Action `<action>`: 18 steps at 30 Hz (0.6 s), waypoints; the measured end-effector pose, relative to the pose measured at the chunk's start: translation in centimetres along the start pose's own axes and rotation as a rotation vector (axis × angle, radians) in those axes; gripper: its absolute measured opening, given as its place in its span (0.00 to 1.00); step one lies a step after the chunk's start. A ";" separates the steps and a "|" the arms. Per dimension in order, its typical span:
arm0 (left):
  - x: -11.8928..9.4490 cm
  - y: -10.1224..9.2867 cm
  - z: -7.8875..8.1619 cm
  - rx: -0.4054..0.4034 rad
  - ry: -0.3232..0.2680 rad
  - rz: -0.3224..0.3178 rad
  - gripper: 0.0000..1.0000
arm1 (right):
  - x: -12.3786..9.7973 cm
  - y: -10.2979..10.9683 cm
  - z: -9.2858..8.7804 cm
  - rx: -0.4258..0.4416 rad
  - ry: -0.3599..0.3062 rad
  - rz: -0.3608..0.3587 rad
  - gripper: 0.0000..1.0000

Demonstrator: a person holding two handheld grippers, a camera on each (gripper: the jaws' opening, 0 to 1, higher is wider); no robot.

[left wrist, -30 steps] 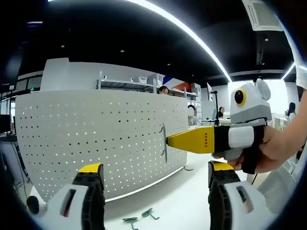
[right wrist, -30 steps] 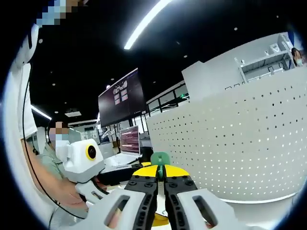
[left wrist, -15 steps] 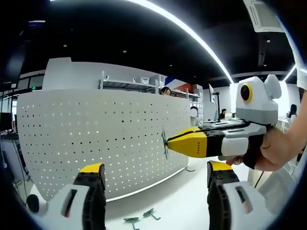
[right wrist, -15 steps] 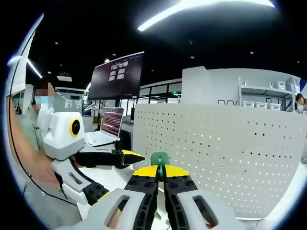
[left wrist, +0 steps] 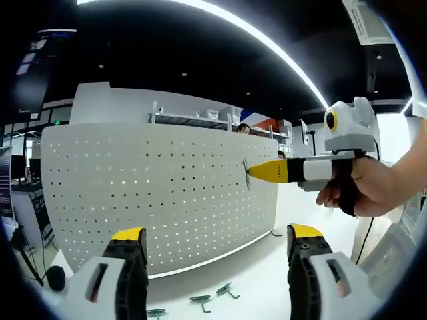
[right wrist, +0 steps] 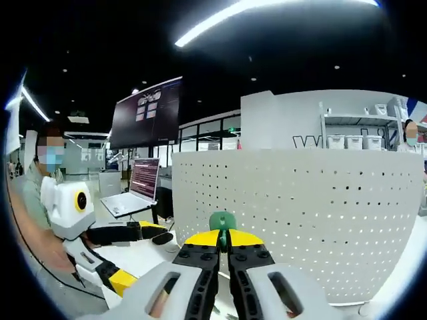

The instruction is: Insert the hook assembly into the mounting plate slot until the hook locks in place.

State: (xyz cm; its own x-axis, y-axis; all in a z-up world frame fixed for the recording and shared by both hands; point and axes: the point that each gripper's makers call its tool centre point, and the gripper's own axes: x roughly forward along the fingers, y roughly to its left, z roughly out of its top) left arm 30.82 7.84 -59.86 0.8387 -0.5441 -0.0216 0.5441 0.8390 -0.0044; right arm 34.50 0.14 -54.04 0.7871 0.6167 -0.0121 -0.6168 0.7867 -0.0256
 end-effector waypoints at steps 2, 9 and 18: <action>-0.4 0.3 -0.1 0.007 -0.001 0.008 0.89 | 0.4 -0.6 0.3 0.042 -0.006 -0.021 0.01; -1.6 1.3 -0.2 0.013 -0.017 0.031 0.87 | 2.0 -1.3 1.6 0.058 -0.023 -0.041 0.01; -2.4 1.2 -0.8 0.045 -0.022 0.022 0.88 | 4.5 -1.4 3.6 0.060 -0.056 -0.074 0.01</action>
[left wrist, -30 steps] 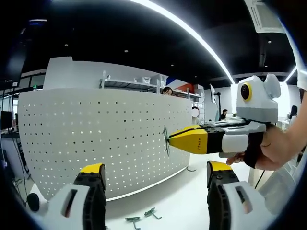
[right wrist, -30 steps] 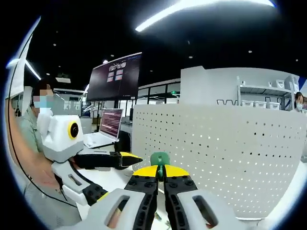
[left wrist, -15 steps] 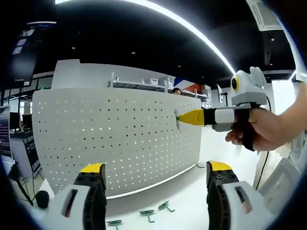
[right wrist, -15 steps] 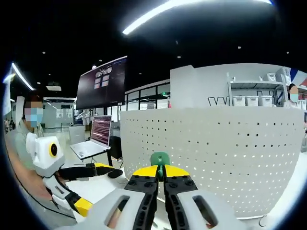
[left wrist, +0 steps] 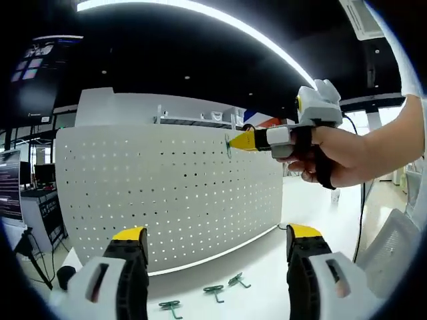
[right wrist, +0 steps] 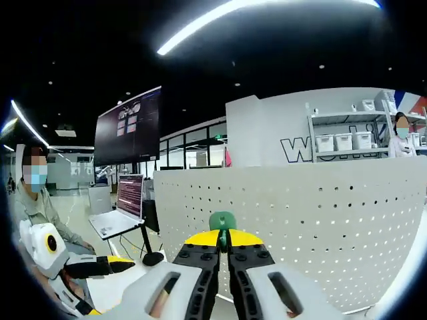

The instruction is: Insert the hook assembly into the mounting plate slot until the hook locks in place.

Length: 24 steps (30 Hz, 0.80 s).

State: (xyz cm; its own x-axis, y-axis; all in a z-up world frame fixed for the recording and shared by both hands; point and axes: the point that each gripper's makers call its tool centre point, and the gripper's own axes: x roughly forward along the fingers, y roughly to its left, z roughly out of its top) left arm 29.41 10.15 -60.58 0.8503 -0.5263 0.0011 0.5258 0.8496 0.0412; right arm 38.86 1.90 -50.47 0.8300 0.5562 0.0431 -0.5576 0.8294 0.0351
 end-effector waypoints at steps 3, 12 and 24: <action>-0.2 0.0 0.0 0.007 -0.001 -0.001 0.87 | 0.5 0.1 0.3 0.010 -0.007 -0.006 0.01; -0.5 0.5 0.0 -0.040 -0.024 -0.007 0.86 | 2.4 -0.3 0.9 0.024 -0.028 -0.062 0.01; -0.5 1.2 0.2 -0.036 -0.039 0.020 0.85 | 5.0 -0.9 0.4 0.047 -0.029 -0.124 0.01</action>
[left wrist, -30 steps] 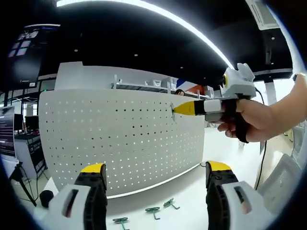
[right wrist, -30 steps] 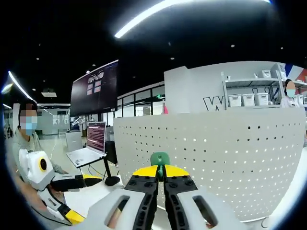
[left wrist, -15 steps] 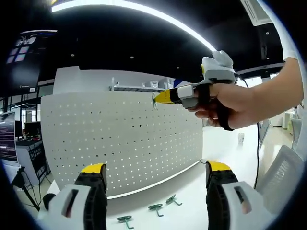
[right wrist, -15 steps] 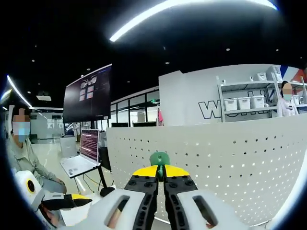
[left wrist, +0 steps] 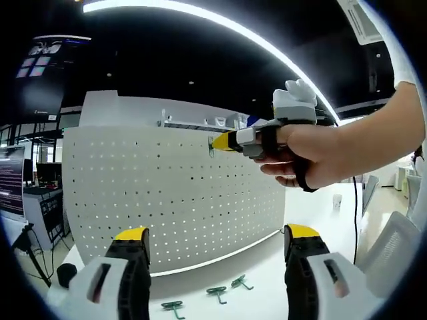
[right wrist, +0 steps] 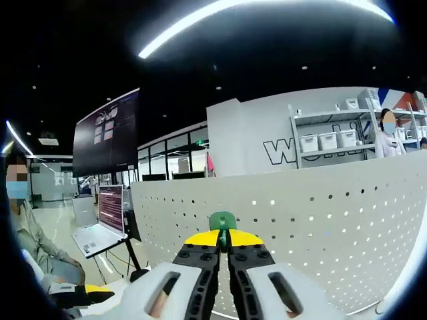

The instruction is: Insert the hook assembly into the mounting plate slot until the hook locks in place.

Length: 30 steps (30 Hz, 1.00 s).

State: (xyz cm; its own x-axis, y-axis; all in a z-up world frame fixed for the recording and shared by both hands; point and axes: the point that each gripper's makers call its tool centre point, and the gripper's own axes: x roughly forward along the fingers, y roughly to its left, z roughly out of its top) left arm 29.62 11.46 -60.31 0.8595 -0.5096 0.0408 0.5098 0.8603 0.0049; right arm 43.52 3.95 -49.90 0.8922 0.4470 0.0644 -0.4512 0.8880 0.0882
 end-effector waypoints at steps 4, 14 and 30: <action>-0.1 0.0 -0.4 0.004 0.006 0.001 0.84 | 1.1 -0.1 0.0 0.007 -0.010 -0.018 0.01; 0.0 0.2 0.0 0.002 -0.007 0.000 0.83 | 2.3 -1.0 1.1 -0.022 -0.056 -0.065 0.01; -0.3 0.8 -0.4 0.009 0.006 0.027 0.82 | 4.1 -1.1 0.6 -0.046 -0.068 -0.081 0.01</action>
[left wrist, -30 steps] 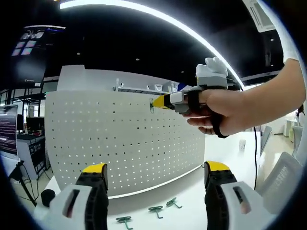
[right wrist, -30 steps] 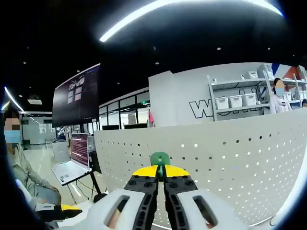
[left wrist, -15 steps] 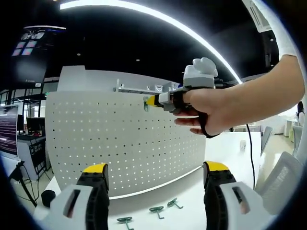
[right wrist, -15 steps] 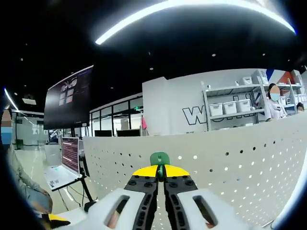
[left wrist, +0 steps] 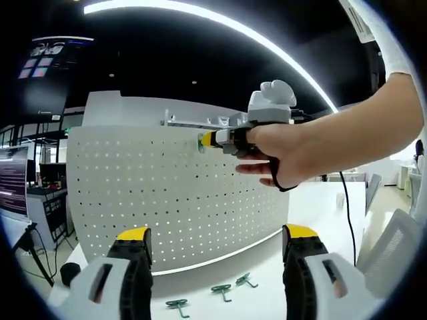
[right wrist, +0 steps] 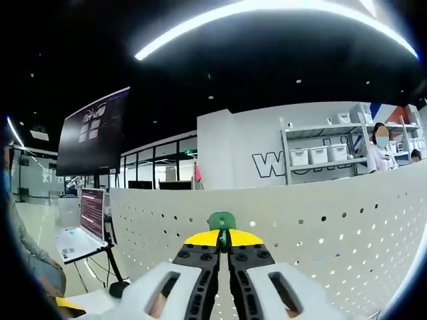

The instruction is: Insert the hook assembly into the mounting plate slot until the hook locks in place.

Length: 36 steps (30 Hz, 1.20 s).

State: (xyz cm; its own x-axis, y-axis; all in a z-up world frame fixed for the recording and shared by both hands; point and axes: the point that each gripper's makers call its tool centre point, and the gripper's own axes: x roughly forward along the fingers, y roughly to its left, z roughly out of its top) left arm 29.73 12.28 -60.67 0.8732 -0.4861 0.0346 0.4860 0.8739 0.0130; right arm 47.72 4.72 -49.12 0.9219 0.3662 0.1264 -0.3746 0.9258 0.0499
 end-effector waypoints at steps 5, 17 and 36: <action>0.0 0.0 -0.1 0.001 0.005 0.002 0.82 | 0.6 -0.3 0.0 0.007 -0.002 -0.010 0.01; -0.2 0.4 -0.6 -0.018 0.014 0.012 0.82 | 1.4 -0.7 -0.5 0.030 0.010 -0.020 0.01; -0.3 0.6 -0.8 -0.040 0.015 0.012 0.81 | 2.1 -0.7 -1.1 0.084 0.037 -0.167 0.01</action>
State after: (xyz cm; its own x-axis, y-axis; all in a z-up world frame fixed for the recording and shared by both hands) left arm 29.78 12.92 -61.46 0.8792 -0.4761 0.0192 0.4764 0.8788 -0.0276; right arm 50.01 4.97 -49.99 0.9745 0.2123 0.0732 -0.2212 0.9637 0.1499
